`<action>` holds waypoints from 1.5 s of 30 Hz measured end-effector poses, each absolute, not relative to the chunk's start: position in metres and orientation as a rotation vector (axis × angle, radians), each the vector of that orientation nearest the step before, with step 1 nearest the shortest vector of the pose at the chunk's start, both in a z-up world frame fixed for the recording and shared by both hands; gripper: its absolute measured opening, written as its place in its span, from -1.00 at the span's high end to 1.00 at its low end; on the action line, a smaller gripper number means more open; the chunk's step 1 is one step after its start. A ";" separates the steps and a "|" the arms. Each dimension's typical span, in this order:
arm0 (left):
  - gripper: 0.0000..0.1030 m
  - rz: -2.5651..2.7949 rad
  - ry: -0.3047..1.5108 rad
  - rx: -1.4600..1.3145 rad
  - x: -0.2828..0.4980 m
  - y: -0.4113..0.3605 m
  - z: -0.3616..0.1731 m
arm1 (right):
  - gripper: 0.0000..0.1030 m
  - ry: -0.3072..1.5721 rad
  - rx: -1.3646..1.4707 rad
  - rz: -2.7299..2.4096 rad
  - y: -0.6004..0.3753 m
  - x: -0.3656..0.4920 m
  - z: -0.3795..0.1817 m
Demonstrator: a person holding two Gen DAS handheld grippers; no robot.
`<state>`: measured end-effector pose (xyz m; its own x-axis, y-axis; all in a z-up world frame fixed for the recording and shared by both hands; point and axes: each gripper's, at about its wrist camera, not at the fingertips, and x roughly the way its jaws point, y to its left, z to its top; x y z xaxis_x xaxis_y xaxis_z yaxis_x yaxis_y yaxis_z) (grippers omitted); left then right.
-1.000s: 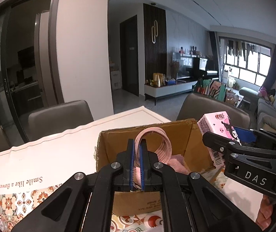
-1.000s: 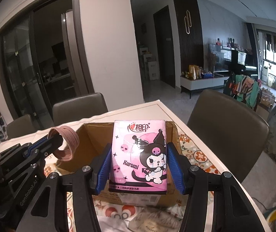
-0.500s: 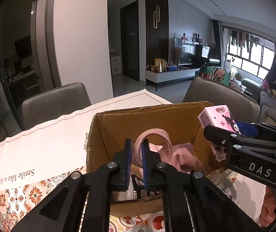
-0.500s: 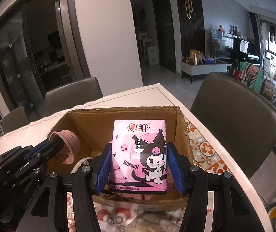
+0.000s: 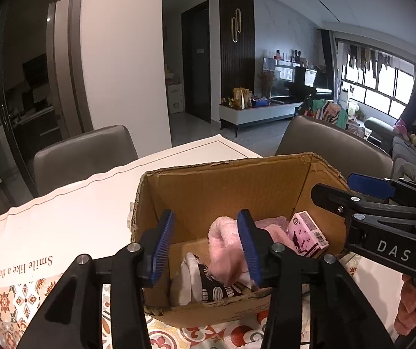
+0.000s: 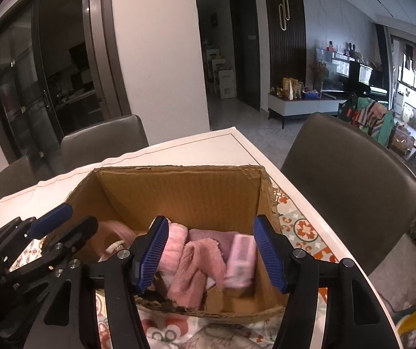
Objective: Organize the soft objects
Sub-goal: 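Open both tools to drop the package and hair tie into the box, then move both tools back to the table toward the beige pouch and white cloth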
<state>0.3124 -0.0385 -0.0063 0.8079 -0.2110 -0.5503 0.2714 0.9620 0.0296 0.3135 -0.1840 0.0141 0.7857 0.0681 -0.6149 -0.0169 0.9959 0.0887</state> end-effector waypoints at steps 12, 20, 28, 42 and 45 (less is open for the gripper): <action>0.12 -0.239 0.536 0.115 0.285 -0.035 0.010 | -0.21 0.636 0.079 0.037 -0.186 0.290 0.027; 0.10 -0.229 0.519 0.122 0.258 -0.034 0.016 | -0.21 0.625 0.098 0.041 -0.191 0.270 0.031; 0.10 -0.222 0.526 0.150 0.239 -0.037 0.008 | -0.21 0.619 0.099 0.029 -0.196 0.250 0.027; 0.08 -0.220 0.612 0.138 0.211 -0.045 -0.021 | -0.21 0.680 0.154 0.006 -0.213 0.218 -0.001; 0.07 -0.222 0.626 0.141 0.205 -0.046 -0.030 | -0.21 0.693 0.160 -0.002 -0.216 0.210 -0.008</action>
<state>0.2046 -0.0465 -0.0303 0.7878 -0.1626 -0.5941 0.2478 0.9667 0.0640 0.2100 -0.2163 -0.0077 0.7698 0.0517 -0.6362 0.0548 0.9877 0.1466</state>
